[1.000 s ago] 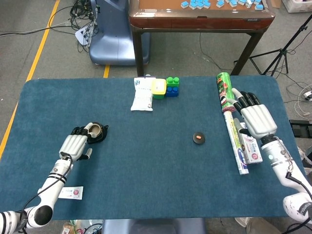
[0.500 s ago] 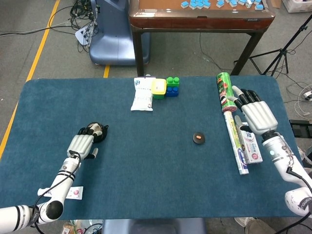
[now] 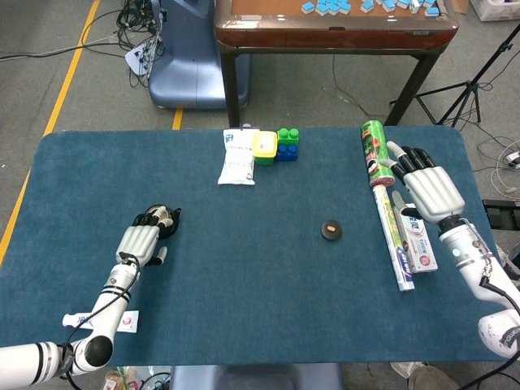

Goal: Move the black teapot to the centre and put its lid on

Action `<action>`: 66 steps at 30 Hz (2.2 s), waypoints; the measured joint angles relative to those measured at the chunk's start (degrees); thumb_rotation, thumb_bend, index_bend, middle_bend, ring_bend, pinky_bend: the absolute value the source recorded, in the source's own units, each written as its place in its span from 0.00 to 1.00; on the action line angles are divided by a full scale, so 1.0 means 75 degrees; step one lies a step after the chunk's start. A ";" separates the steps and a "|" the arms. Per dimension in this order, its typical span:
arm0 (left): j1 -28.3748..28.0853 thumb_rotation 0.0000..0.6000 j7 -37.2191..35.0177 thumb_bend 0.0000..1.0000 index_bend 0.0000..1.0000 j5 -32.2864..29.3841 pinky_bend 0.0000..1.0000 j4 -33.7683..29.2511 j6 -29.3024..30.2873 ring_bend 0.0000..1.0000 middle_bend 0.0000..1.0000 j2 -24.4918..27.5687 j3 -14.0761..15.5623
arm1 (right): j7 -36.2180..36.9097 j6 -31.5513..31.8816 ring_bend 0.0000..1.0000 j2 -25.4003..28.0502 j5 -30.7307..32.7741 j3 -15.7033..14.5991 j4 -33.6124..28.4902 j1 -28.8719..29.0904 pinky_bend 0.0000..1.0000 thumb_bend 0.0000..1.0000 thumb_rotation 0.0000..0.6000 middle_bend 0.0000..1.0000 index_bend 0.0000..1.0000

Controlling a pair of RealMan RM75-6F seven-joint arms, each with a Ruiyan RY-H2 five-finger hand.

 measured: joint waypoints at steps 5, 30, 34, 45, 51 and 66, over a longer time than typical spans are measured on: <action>0.0036 1.00 -0.0142 0.45 0.19 0.0013 0.00 0.0130 0.0065 0.00 0.00 -0.0047 -0.0003 | 0.0068 -0.0082 0.00 0.0041 -0.0019 -0.0052 0.0014 0.0031 0.00 0.53 1.00 0.00 0.16; 0.0341 1.00 0.0307 0.45 0.24 0.0044 0.00 -0.0109 0.1095 0.00 0.00 -0.0245 0.0097 | 0.0357 -0.0010 0.00 0.0269 -0.0426 -0.0192 -0.0255 0.0052 0.00 0.52 1.00 0.00 0.16; 0.0402 1.00 0.0301 0.45 0.26 0.0094 0.00 -0.0077 0.1173 0.00 0.00 -0.0366 0.0126 | 0.0424 -0.0016 0.00 0.0271 -0.0500 -0.0227 -0.0232 0.0057 0.00 0.52 1.00 0.00 0.16; 0.0483 1.00 0.0264 0.45 0.31 0.0304 0.00 0.0273 0.1226 0.00 0.00 -0.0805 0.0102 | 0.0555 0.0005 0.00 0.0278 -0.0616 -0.0300 -0.0147 0.0040 0.00 0.52 1.00 0.00 0.16; 0.0451 1.00 0.0289 0.45 0.33 0.0405 0.00 0.0575 0.1227 0.00 0.00 -0.1073 0.0018 | 0.0701 0.0028 0.00 0.0301 -0.0675 -0.0342 -0.0045 -0.0001 0.00 0.52 1.00 0.00 0.16; 0.0266 1.00 0.0344 0.45 0.44 0.0548 0.00 0.1274 0.1027 0.00 0.00 -0.1661 -0.0272 | 0.1021 -0.0155 0.00 0.0169 -0.0716 -0.0360 0.0372 0.0101 0.00 0.52 1.00 0.00 0.16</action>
